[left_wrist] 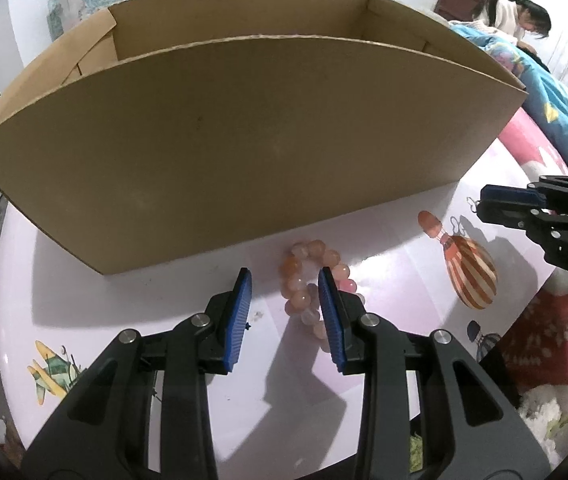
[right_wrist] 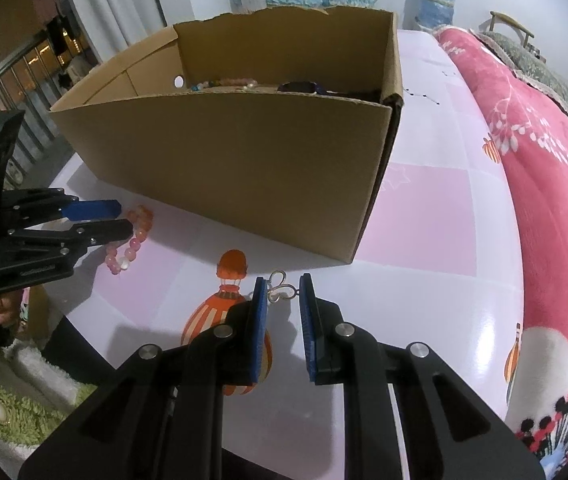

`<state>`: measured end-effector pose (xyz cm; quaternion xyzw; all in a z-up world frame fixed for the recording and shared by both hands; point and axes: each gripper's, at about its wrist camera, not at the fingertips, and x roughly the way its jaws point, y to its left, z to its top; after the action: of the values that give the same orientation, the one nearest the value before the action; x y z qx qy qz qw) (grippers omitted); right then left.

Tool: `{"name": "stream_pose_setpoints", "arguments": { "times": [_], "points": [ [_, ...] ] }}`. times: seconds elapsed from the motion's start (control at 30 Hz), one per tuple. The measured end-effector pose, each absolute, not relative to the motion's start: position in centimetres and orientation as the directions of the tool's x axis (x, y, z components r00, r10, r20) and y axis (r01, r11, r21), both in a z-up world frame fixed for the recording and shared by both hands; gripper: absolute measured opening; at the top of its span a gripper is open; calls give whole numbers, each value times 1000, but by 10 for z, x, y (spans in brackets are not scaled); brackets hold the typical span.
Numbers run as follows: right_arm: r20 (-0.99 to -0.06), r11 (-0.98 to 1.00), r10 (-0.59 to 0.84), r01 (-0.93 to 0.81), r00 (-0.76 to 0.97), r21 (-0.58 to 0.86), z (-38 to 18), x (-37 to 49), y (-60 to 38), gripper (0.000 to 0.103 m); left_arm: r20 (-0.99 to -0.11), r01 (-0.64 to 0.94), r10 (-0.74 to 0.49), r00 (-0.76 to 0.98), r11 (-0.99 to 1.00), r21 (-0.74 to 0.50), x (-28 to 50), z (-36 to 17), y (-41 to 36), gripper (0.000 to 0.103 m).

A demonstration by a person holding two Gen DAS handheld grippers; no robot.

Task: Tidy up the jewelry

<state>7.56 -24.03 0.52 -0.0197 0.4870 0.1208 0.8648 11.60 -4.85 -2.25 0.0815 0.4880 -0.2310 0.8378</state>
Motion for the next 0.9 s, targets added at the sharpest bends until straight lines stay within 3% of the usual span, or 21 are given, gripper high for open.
{"name": "stream_pose_setpoints", "arguments": {
  "times": [0.2, 0.43, 0.73, 0.9],
  "points": [
    [-842, 969, 192, -236, 505, 79, 9, 74, -242, 17, -869, 473, -248, 428, 881, -19, 116, -23, -57, 26],
    [-834, 966, 203, -244, 513, 84, 13, 73, -238, 17, -875, 476, -221, 431, 879, 12, 114, -23, -64, 9],
    [-820, 965, 203, -250, 534, 76, 22, 70, -231, 17, -864, 479, -249, 437, 878, -11, 112, -22, -61, 9],
    [-805, 966, 202, -249, 558, 70, 33, 65, -228, 17, -816, 505, -311, 487, 863, -28, 102, -5, -50, 9]
  ]
}}
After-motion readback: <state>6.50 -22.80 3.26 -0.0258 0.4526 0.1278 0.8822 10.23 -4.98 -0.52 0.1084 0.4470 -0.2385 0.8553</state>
